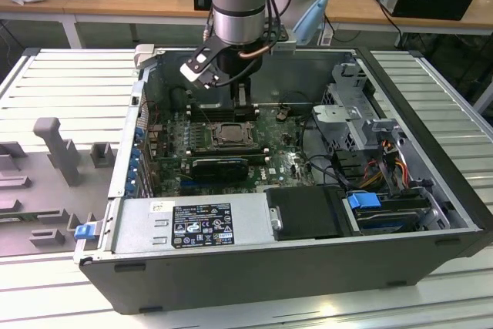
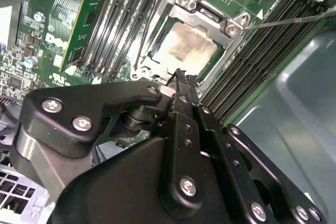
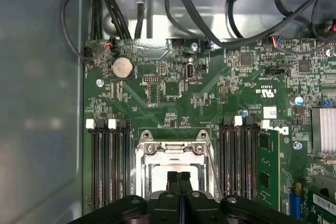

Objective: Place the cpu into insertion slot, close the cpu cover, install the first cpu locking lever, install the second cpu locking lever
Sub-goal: 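Close the cpu cover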

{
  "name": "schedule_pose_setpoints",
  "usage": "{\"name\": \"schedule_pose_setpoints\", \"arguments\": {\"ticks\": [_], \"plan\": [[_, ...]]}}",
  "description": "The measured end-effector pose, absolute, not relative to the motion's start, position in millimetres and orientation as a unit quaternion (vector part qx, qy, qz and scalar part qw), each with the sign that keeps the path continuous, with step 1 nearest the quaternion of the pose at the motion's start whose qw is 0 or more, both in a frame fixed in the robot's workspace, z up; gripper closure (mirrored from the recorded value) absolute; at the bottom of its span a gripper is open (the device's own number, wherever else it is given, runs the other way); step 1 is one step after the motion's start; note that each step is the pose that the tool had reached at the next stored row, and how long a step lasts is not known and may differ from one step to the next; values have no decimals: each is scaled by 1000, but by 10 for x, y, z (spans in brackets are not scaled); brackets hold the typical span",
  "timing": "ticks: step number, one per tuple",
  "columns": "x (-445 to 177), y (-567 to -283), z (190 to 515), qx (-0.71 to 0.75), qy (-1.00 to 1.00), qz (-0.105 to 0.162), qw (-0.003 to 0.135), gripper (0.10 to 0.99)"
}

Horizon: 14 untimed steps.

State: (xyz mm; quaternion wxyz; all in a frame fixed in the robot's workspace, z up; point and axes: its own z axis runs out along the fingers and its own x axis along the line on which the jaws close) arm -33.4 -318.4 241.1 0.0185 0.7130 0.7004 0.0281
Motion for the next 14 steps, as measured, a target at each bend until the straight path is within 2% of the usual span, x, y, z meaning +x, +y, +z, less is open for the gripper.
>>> {"name": "schedule_pose_setpoints", "arguments": {"ticks": [14], "plan": [[-468, -3181, 2384, 713, 700, 28, 18, 980]]}}
